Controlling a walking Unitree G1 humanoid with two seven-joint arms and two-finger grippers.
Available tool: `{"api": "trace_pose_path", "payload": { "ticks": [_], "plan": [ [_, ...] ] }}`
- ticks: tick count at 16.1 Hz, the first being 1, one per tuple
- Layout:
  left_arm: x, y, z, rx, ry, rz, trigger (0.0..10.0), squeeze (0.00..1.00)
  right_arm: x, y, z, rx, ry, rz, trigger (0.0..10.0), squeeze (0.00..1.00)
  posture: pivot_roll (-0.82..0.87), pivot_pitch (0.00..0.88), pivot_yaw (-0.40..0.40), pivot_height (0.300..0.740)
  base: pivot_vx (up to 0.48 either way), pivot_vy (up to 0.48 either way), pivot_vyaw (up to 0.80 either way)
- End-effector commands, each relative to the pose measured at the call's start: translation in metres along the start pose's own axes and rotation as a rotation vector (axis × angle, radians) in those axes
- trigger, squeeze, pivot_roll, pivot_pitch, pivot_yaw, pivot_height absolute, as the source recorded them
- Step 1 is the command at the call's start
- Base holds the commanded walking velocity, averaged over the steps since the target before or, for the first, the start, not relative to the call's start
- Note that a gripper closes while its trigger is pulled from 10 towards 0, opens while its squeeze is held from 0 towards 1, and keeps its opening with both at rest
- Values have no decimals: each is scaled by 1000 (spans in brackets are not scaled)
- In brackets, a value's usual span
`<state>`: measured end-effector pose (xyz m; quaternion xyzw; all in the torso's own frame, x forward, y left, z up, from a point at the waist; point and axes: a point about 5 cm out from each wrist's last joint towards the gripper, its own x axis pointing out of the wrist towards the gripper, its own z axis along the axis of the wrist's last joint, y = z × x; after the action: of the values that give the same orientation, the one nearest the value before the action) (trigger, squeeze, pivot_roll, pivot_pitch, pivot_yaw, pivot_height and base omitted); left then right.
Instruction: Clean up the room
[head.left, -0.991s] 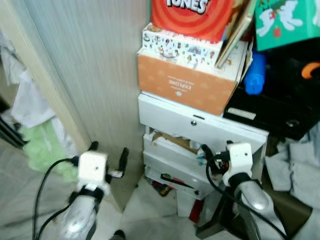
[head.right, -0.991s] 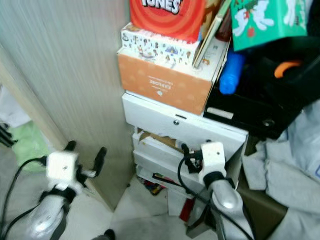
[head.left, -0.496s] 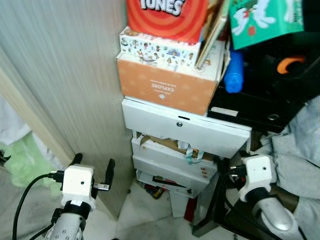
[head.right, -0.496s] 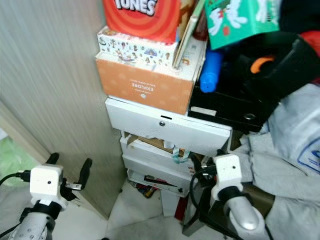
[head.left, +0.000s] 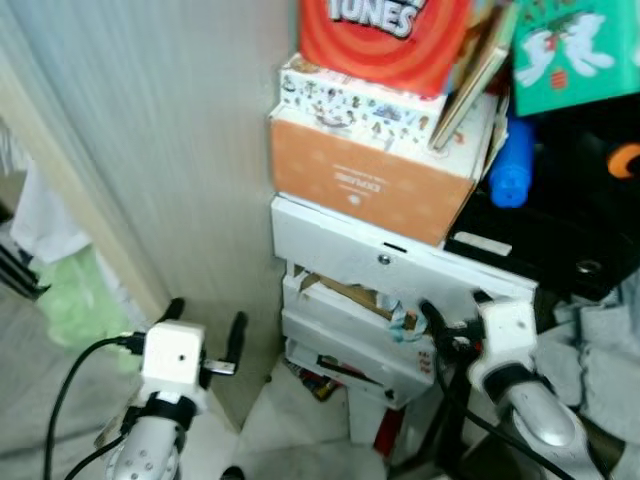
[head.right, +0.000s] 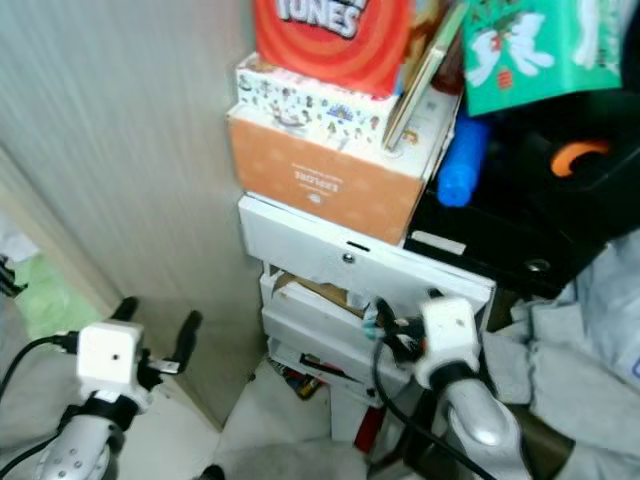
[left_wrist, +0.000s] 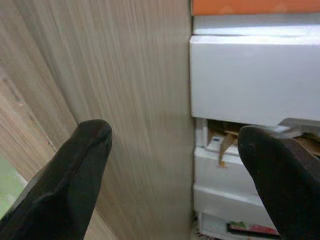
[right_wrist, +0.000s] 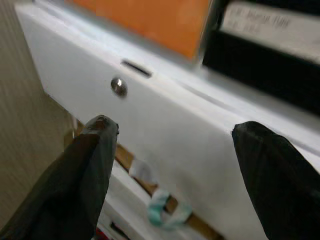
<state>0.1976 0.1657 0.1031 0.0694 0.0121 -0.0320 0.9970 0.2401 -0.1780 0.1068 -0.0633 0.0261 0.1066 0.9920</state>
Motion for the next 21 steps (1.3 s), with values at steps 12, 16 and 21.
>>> {"api": "trace_pose_path", "payload": {
  "ticks": [12,16,21],
  "plan": [
    [3,12,2,48,-5,71,10000,0,-5,-5,-8,9,50,-23,10000,0,-43,121,-69,740,0,0,217],
    [5,11,2,21,-4,73,10000,0,-6,-6,-9,7,55,-22,10000,0,-46,128,-71,740,0,0,0],
    [6,11,1,-5,8,90,10000,0,-6,-7,-11,16,66,-25,10000,0,-47,132,-71,740,0,0,0]
  ]
}}
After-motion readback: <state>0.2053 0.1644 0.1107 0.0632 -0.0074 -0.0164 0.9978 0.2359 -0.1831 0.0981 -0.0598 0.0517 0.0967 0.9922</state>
